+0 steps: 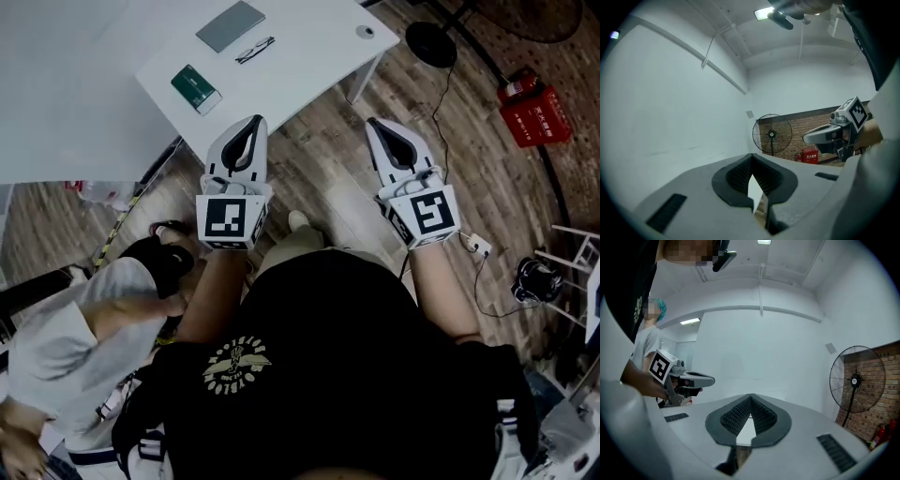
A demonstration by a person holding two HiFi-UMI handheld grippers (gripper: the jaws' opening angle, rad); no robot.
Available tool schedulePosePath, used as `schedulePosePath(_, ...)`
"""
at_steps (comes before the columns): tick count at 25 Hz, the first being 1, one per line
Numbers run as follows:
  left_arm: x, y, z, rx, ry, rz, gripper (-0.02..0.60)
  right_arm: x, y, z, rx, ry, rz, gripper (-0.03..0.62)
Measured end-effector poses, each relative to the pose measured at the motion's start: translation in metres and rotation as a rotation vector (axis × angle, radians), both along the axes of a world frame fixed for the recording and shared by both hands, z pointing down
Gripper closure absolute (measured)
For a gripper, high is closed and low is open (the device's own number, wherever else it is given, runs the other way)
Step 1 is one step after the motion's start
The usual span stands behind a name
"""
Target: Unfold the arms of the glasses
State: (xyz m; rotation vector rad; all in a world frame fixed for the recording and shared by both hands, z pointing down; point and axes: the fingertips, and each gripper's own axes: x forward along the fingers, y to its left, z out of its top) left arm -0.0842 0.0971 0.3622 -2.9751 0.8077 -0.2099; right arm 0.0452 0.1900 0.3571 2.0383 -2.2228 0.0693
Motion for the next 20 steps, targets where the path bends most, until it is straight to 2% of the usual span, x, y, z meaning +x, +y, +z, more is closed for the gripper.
schedulePosePath(4, 0.007, -0.019, 0.003, -0.007, -0.008, 0.009, 0.577, 0.007, -0.015, 0.000, -0.021, 0.004, 0.019, 0.594)
schedulePosePath(9, 0.000, -0.050, 0.001, -0.015, 0.004, -0.016, 0.577, 0.002, -0.044, -0.001, -0.029, 0.016, 0.009, 0.594)
schedulePosePath(20, -0.052, -0.101, 0.006, -0.031, 0.020, -0.079, 0.577, -0.042, -0.111, -0.004, -0.034, 0.046, -0.056, 0.594)
